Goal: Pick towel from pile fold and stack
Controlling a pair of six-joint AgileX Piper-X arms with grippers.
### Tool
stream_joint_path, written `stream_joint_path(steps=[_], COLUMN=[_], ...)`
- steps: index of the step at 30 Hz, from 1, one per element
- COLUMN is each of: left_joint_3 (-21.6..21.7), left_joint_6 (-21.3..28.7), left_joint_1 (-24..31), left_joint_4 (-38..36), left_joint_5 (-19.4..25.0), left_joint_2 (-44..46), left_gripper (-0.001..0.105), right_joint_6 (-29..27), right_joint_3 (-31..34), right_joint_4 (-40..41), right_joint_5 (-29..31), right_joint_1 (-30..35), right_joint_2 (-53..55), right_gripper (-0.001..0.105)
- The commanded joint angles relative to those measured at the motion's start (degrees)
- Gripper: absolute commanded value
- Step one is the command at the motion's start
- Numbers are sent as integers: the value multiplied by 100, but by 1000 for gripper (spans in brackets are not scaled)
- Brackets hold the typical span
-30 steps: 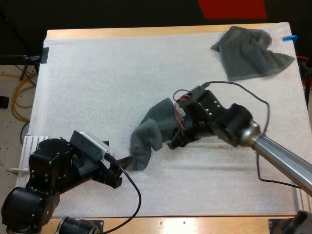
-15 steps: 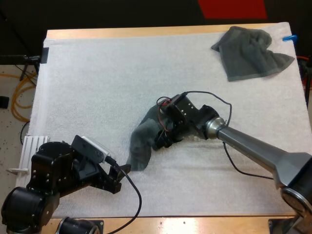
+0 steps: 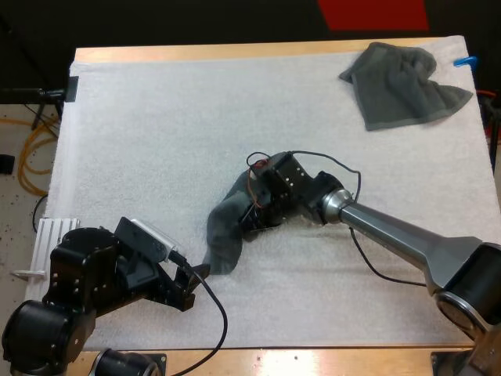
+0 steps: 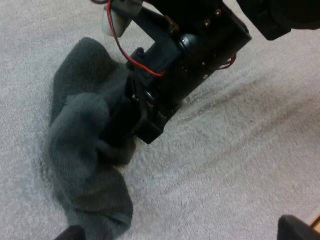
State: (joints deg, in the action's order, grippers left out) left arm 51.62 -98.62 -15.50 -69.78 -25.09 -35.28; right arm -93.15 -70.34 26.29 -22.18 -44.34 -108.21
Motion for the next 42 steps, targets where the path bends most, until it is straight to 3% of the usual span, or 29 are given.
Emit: stream_joint_path(steps=[1,5,8,11,19,24,29,32,37,42], left_joint_3=[48,48,48,48,48,48,48,48,48,48], left_joint_6=[-10,-10,-10,-10,-10,-10,-10,-10,-10,-10], left_joint_1=[-31,-31,-31,-31,-31,-31,-31,-31,-31,-31], left_joint_4=[26,26,26,26,26,47,47,49,60,60], left_joint_5=[5,5,5,5,5,1,-33,-33,-33,-33], left_joint_2=[-2,-2,-2,-2,-2,-2,-2,-2,-2,-2], left_gripper=[71,71,71,71,71,71,71,71,71,71], right_joint_6=[-5,-45,-388,-821,-2801,-3388,-3352,-2953,-1441,-743], right_joint_3=[-86,-103,-103,-103,-103,-103,-103,-88,165,344], right_joint_4=[-74,-64,-64,-64,-64,-28,305,824,1287,1248], right_joint_5=[-104,-94,170,1056,3675,4424,4450,4221,2734,2138], right_joint_1=[18,18,18,18,373,1046,1418,1387,1051,221], right_joint_2=[25,267,704,1333,2913,3292,3473,3456,3180,2500], right_gripper=[0,0,0,0,0,0,0,0,0,0])
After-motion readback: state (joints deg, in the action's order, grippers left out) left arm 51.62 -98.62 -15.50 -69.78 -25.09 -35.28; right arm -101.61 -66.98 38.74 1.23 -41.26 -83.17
